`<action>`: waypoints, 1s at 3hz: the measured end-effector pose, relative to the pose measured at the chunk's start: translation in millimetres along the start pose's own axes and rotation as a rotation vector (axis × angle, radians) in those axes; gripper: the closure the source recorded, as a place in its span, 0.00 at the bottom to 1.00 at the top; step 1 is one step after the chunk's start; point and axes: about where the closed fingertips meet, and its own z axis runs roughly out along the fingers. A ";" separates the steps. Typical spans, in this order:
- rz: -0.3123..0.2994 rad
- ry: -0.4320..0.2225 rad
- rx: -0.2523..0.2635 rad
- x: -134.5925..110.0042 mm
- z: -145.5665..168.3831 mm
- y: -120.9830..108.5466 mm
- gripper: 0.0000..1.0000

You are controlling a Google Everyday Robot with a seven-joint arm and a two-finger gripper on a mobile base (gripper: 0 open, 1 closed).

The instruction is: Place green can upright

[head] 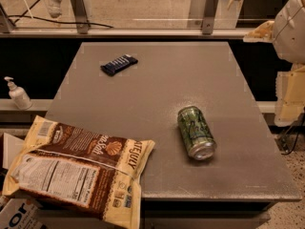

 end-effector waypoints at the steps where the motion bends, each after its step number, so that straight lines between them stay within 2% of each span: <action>1: -0.194 0.051 -0.028 -1.6 7.8 4.1 0.00; 2: -0.393 0.071 -0.030 -5.6 13.8 17.2 0.00; 3: -0.477 0.071 -0.028 -6.4 13.1 16.8 0.00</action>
Offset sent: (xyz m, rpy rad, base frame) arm -0.0268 0.0074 -0.0362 -0.3104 -0.0264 0.7115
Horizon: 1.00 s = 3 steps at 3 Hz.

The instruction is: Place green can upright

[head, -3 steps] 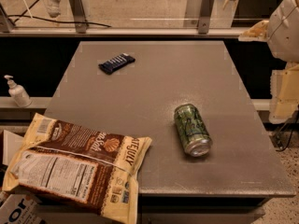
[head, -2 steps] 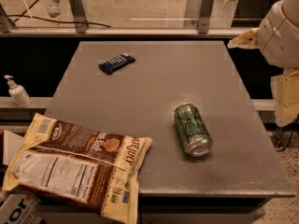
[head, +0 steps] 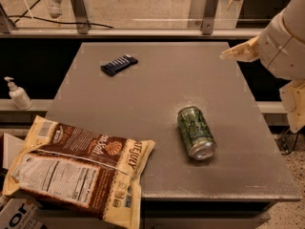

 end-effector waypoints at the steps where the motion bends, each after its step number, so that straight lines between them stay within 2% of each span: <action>1: -0.027 0.003 0.005 -1.4 -0.9 -1.1 0.00; 2: -0.148 0.011 -0.018 -5.4 6.2 -6.0 0.00; 3: -0.329 0.040 -0.043 -7.2 18.5 -16.5 0.00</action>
Offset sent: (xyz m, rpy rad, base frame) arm 0.0143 0.0183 -0.0231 -0.1814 0.0541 0.3892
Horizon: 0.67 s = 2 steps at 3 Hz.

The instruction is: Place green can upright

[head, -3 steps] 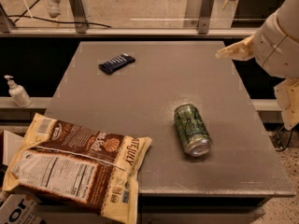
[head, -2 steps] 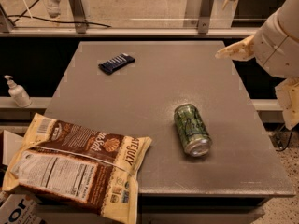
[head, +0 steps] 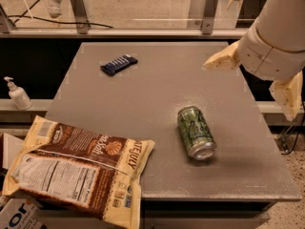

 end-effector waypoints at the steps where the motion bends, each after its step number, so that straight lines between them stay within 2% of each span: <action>1: -0.153 -0.030 -0.020 -4.3 14.9 -10.0 0.00; 2: -0.269 -0.102 -0.030 -16.7 36.0 -15.0 0.00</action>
Offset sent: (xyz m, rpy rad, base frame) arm 0.0032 0.0310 -0.0637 -0.0208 0.2009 0.4049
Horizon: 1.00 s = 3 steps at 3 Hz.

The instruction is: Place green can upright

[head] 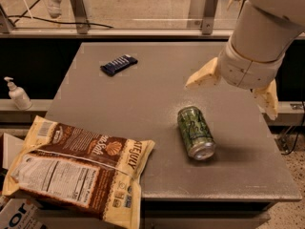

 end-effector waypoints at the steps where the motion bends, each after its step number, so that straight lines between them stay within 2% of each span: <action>1: -0.063 -0.080 0.000 -14.2 23.5 -3.2 0.00; 3: -0.225 -0.211 0.028 -53.5 51.0 -29.8 0.00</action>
Offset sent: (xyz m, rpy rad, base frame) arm -0.0322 0.0480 -0.0648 0.0870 0.2218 0.2517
